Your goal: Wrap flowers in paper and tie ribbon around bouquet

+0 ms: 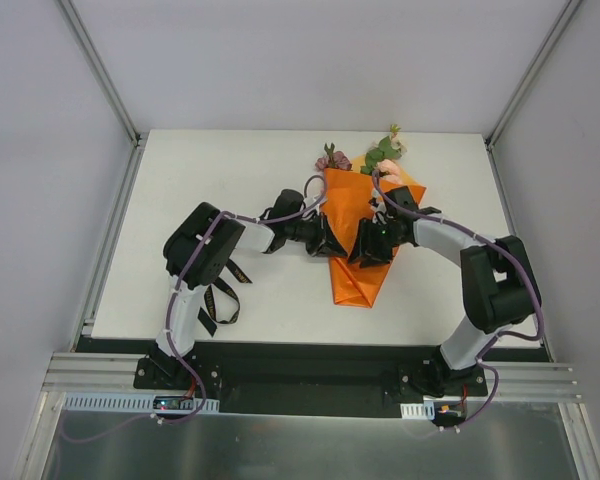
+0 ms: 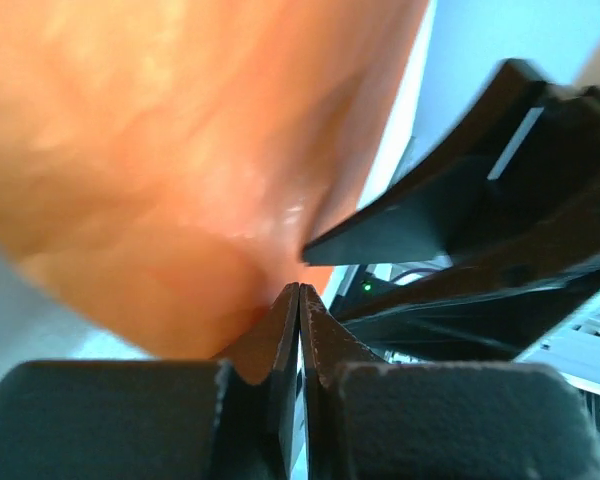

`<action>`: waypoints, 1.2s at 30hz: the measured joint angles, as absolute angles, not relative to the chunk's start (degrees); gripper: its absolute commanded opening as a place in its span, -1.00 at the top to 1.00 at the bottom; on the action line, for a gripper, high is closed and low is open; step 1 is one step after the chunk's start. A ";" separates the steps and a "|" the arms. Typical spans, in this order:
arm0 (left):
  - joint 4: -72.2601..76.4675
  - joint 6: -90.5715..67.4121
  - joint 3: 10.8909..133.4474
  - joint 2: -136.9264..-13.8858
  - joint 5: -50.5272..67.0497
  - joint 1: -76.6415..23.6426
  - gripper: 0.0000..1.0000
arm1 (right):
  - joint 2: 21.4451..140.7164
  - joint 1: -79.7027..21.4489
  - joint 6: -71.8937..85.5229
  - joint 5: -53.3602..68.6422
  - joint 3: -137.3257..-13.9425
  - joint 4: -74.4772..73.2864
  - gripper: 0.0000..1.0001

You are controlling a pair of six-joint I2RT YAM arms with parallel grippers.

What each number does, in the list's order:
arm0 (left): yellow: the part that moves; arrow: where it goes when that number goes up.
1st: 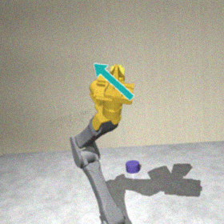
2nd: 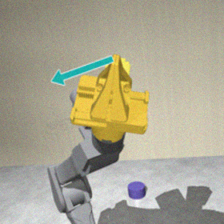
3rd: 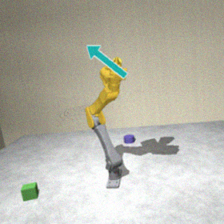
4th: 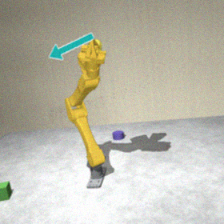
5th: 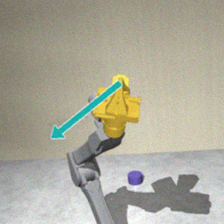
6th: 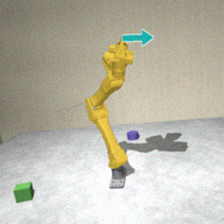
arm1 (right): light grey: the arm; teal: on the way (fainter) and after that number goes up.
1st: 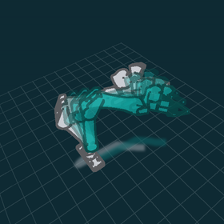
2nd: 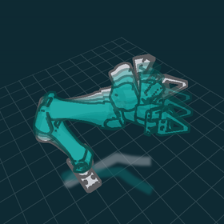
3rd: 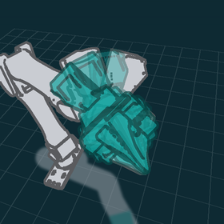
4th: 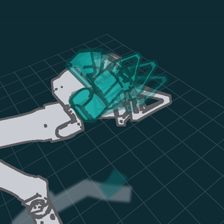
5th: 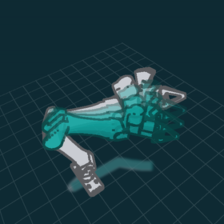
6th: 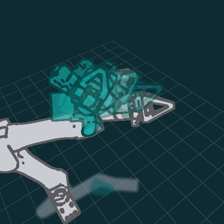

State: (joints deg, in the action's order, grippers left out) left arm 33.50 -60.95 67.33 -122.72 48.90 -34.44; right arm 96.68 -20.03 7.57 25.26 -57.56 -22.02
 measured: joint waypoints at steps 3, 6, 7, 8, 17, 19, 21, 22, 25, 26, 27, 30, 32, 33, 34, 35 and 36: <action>31.42 -59.53 65.87 -123.26 48.82 -34.41 1.00 | 94.56 -18.48 8.21 27.62 -55.68 -20.99 0.37; 29.65 -57.52 65.84 -123.26 48.45 -34.41 1.00 | 90.56 -16.82 8.75 29.91 -52.25 -20.32 0.79; 29.23 -57.01 65.84 -123.26 48.21 -34.41 1.00 | 89.34 -16.51 9.04 30.70 -50.78 -19.27 0.87; 28.75 -56.42 65.84 -123.26 47.81 -34.44 1.00 | 88.40 -16.40 9.28 31.40 -49.52 -18.55 0.92; 21.85 -52.21 67.24 -123.26 45.63 -34.89 1.00 | 87.11 -15.92 10.76 32.91 -39.72 -15.59 0.99; 19.57 -51.00 68.34 -123.26 44.73 -35.24 1.00 | 87.11 -14.76 11.09 32.36 -38.63 -15.18 0.99; 16.67 -49.50 69.78 -123.28 43.75 -35.62 1.00 | 87.11 -13.13 11.46 31.94 -37.98 -15.18 0.99; 15.16 -48.69 70.65 -123.33 43.20 -35.70 1.00 | 87.11 -12.25 11.75 31.77 -37.85 -15.20 0.99; 11.33 -46.72 72.99 -123.57 41.91 -36.10 1.00 | 87.15 -9.65 12.86 31.11 -37.80 -14.96 0.99; 10.66 -46.30 73.30 -123.59 41.65 -36.25 1.00 | 87.35 -8.84 13.19 30.92 -37.80 -14.79 0.99; 9.69 -45.80 73.67 -123.61 41.39 -36.40 1.00 | 87.81 -8.19 13.52 30.87 -37.93 -14.70 0.99; 7.38 -44.51 74.43 -123.66 40.99 -36.40 1.00 | 89.78 -7.25 14.70 31.40 -39.35 -15.07 0.99; 5.93 -43.70 75.07 -123.66 40.82 -36.40 1.00 | 91.02 -6.98 15.57 31.09 -40.80 -15.25 0.99; 5.34 -43.35 75.31 -123.66 40.69 -36.40 1.00 | 91.48 -6.85 16.01 30.87 -41.34 -15.22 0.99; 4.75 -42.96 75.59 -123.66 40.49 -36.40 1.00 | 91.85 -6.59 16.45 30.68 -41.87 -15.31 0.99; 4.23 -42.57 75.83 -123.66 40.38 -36.40 1.00 | 92.27 -6.22 17.02 30.44 -42.46 -15.40 0.99; 3.84 -42.35 76.03 -123.66 40.25 -36.40 1.00 | 92.75 -5.74 17.56 30.22 -43.09 -15.53 0.99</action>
